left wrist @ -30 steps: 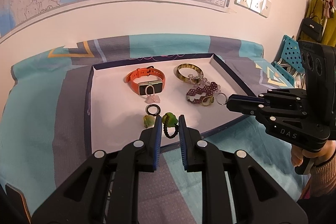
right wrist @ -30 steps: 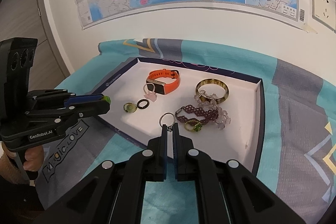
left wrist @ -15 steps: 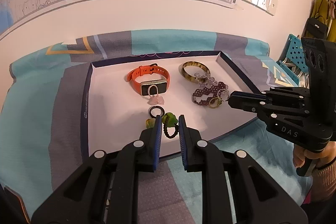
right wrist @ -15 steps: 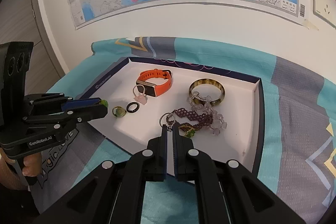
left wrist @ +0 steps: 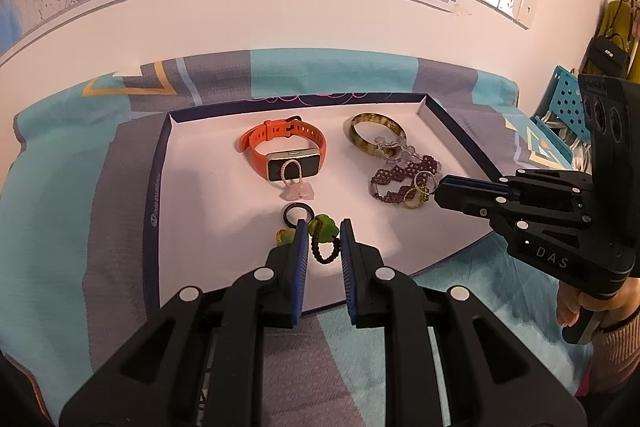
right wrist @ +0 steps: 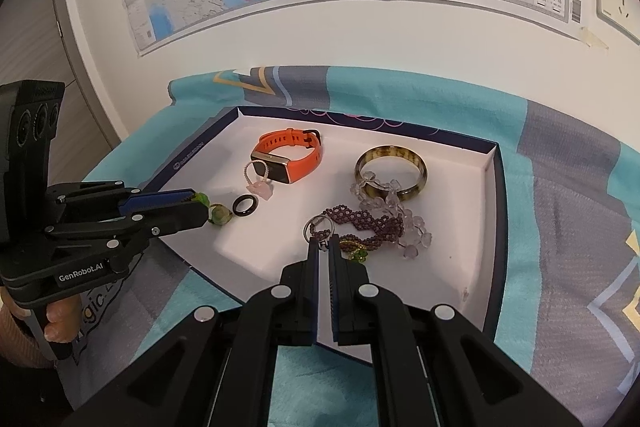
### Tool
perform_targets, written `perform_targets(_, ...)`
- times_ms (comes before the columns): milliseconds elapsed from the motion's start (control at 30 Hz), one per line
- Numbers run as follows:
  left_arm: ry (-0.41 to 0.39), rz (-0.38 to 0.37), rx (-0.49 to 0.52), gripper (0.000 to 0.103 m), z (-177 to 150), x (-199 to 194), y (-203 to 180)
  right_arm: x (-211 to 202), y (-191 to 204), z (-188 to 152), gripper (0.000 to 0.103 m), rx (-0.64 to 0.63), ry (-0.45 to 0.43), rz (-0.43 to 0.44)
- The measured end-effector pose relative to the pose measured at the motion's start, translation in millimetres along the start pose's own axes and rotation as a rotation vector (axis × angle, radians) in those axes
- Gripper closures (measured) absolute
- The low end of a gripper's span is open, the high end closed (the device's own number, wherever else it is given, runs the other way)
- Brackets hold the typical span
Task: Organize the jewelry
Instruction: 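Open the right tool onto the beaded bracelet while the left tool drops the green ring by the black ring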
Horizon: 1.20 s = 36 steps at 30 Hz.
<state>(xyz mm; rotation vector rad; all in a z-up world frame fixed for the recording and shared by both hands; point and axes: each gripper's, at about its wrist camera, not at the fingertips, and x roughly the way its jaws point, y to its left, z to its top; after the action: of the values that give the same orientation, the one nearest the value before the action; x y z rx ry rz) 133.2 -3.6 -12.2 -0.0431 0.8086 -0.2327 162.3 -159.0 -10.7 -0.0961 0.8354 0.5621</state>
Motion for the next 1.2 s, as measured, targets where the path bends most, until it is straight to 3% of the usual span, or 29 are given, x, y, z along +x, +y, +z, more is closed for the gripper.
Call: perform_targets(1200,0.041,0.021,-0.009,0.086,1,21,0,18,-7,3,0.099,0.030,0.032,-0.014)
